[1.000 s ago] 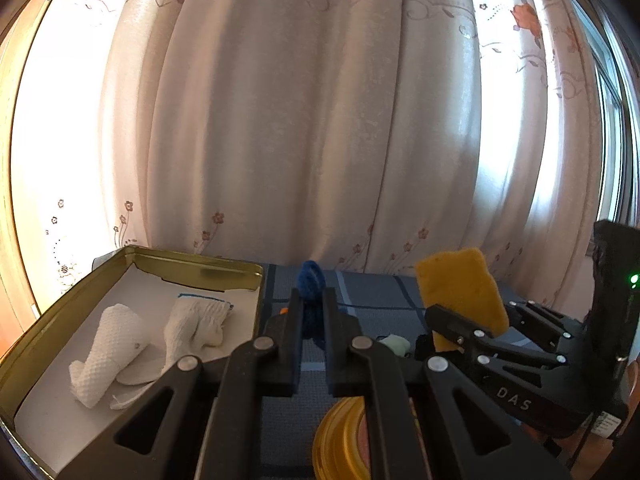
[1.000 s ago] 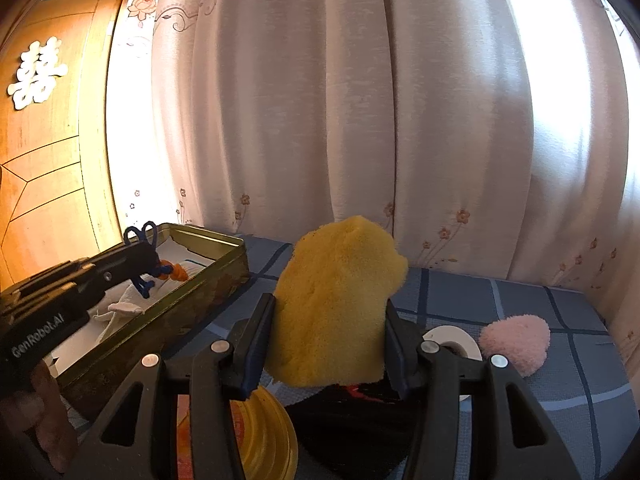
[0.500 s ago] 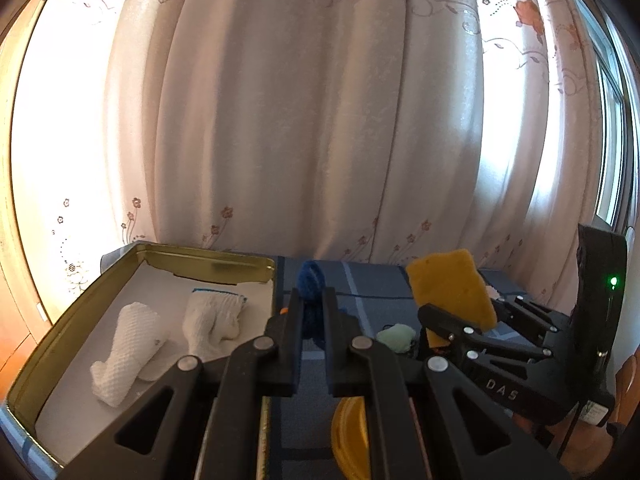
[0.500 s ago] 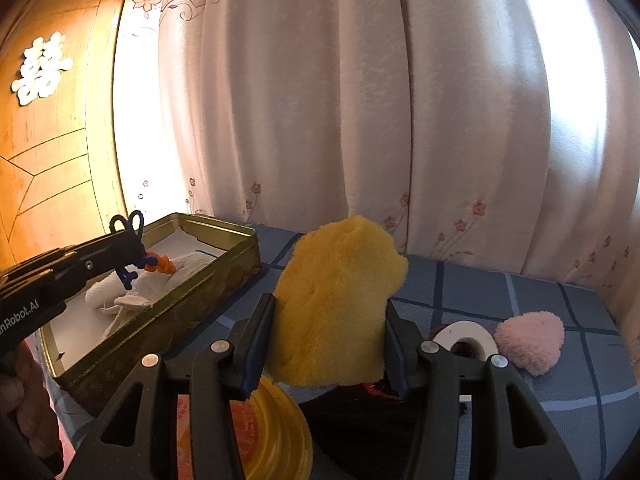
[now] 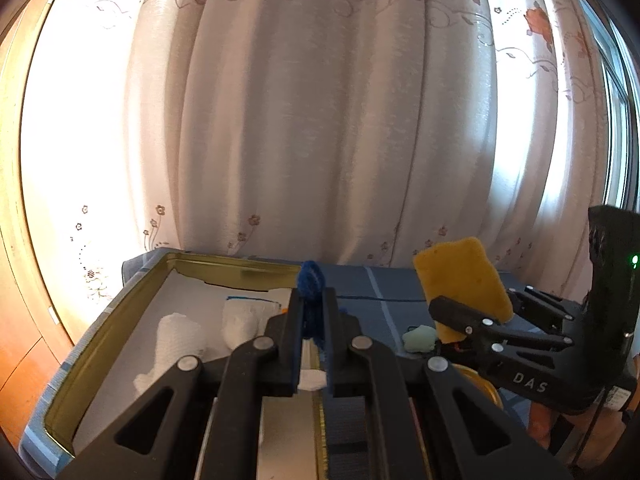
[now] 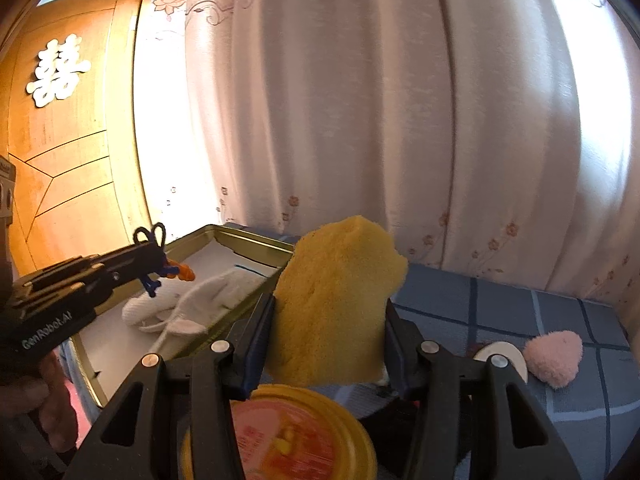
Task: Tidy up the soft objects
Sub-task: 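Carry the yellow sponge with the right gripper while the left gripper carries the blue-corded item toward the tin, then lower the sponge into the gold tin and open the right gripper while the left gripper releases its item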
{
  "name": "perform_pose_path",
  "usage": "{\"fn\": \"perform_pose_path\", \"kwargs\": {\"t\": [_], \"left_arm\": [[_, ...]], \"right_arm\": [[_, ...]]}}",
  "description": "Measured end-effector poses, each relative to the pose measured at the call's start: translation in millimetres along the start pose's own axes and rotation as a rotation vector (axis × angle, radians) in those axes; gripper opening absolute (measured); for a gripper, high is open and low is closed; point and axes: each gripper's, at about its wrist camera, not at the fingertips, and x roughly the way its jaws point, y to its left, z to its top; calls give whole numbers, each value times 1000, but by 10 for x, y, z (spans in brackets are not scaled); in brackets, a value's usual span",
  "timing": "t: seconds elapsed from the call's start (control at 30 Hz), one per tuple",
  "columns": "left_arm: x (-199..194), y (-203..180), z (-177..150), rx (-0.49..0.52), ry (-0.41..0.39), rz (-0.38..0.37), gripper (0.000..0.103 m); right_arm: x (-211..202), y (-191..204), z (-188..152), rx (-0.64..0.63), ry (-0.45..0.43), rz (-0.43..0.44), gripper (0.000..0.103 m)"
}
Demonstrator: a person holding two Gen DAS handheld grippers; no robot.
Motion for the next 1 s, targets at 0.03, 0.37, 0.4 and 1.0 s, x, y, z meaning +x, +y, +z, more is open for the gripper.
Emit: {"fn": "perform_pose_path", "kwargs": {"t": [0.03, 0.37, 0.4, 1.0], "left_arm": [[-4, 27, 7, -1, 1, 1, 6], [-69, 405, 140, -7, 8, 47, 6], [-87, 445, 152, -9, 8, 51, 6], [399, 1124, 300, -32, 218, 100, 6]], "right_arm": [[8, 22, 25, 5, 4, 11, 52], [137, 357, 356, 10, 44, 99, 52], [160, 404, 386, 10, 51, 109, 52], [1019, 1023, 545, -23, 269, 125, 54]]}}
